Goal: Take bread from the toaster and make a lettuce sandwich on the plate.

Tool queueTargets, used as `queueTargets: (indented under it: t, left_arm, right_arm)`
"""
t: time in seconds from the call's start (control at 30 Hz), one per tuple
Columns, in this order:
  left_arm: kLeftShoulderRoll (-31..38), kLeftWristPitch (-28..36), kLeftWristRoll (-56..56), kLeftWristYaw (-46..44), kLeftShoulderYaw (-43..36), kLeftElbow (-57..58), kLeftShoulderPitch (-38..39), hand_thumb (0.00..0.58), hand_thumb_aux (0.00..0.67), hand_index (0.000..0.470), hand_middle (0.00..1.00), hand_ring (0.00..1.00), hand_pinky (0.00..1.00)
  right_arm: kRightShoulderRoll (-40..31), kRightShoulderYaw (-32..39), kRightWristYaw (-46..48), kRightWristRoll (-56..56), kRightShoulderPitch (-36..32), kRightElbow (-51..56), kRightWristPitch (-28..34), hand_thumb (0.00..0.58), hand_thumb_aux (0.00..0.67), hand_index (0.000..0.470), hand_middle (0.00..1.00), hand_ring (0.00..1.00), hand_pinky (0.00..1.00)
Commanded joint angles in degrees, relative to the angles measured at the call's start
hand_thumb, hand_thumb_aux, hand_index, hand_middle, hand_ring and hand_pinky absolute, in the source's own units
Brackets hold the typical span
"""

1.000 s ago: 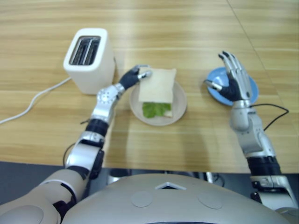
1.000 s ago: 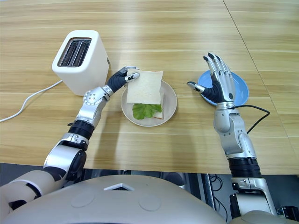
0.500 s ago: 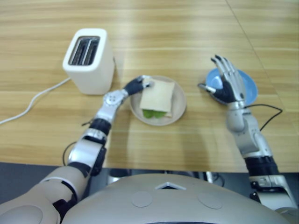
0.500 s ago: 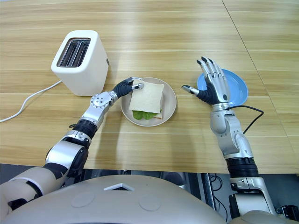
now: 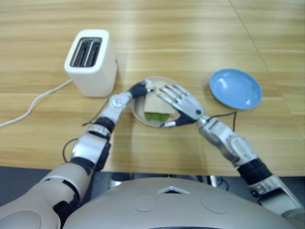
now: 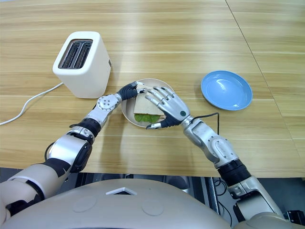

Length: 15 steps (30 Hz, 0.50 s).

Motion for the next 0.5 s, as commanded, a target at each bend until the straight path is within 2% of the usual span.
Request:
queueTargets:
  t: [0.03, 0.33, 0.5]
  left_arm:
    - [0.31, 1.82, 2.15, 0.49, -1.07, 3.38, 0.92, 0.58, 0.67, 0.46, 1.0, 1.0, 1.0]
    - [0.69, 1.16, 2.33, 1.39, -0.92, 2.91, 0.65, 0.58, 0.67, 0.46, 1.0, 1.0, 1.0]
    - [1.72, -0.53, 3.49, 3.84, -1.01, -0.43, 0.64, 0.58, 0.67, 0.46, 1.0, 1.0, 1.0]
  right_arm:
    - [-0.63, 2.85, 1.2, -2.73, -0.98, 2.15, -0.22, 0.0, 0.0, 0.0, 0.0, 0.0, 0.0]
    - [-0.67, 10.2, 11.63, -3.09, -0.96, 12.58, 0.32, 0.0, 0.0, 0.0, 0.0, 0.0, 0.0]
    - [-0.21, 12.27, 14.06, -1.65, -0.98, 16.72, 0.88, 0.0, 0.0, 0.0, 0.0, 0.0, 0.0]
